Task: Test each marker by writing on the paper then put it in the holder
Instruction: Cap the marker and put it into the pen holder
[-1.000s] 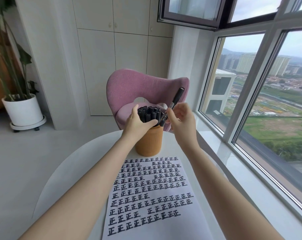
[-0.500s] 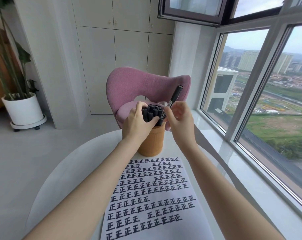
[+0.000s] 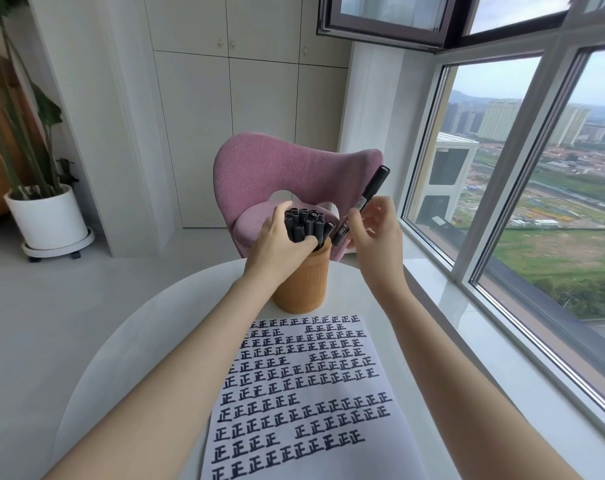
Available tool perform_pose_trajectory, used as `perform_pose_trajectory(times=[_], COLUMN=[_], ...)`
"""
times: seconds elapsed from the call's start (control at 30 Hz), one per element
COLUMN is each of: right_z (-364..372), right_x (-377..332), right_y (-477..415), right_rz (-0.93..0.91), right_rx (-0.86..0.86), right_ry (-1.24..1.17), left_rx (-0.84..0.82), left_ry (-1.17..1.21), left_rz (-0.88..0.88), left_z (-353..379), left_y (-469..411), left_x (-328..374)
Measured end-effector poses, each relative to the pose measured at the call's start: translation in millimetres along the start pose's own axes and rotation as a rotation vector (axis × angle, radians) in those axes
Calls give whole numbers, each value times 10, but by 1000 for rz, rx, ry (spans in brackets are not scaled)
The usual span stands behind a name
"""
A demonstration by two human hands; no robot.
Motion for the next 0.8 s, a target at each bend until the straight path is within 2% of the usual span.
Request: perform_pose_trajectory(times=[0.2, 0.37, 0.53, 0.8], right_z=[37, -12, -89, -74], right_x=[87, 92, 135, 86], right_y=[31, -10, 13, -33], right_rz=[63, 80, 101, 58], right_rx=[-29, 5, 29, 13], right_ry=[-28, -42, -78, -95], left_rx=[116, 223, 218, 300], left_ry=[28, -124, -308, -193], left_rz=[-60, -17, 19, 64], left_z=[-2, 15, 95, 24], left_y=[-17, -34, -112, -99], left_x=[88, 215, 338, 399])
Point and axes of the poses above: each hand's wrist, its own y-axis away from the middle knuckle, its own z-axis out of the palm, x = y × z, the point moved 8 cm from there along -y, towards the middle knuckle, and after that the axes turned 3 degrees about z, right-handed, at the moved point
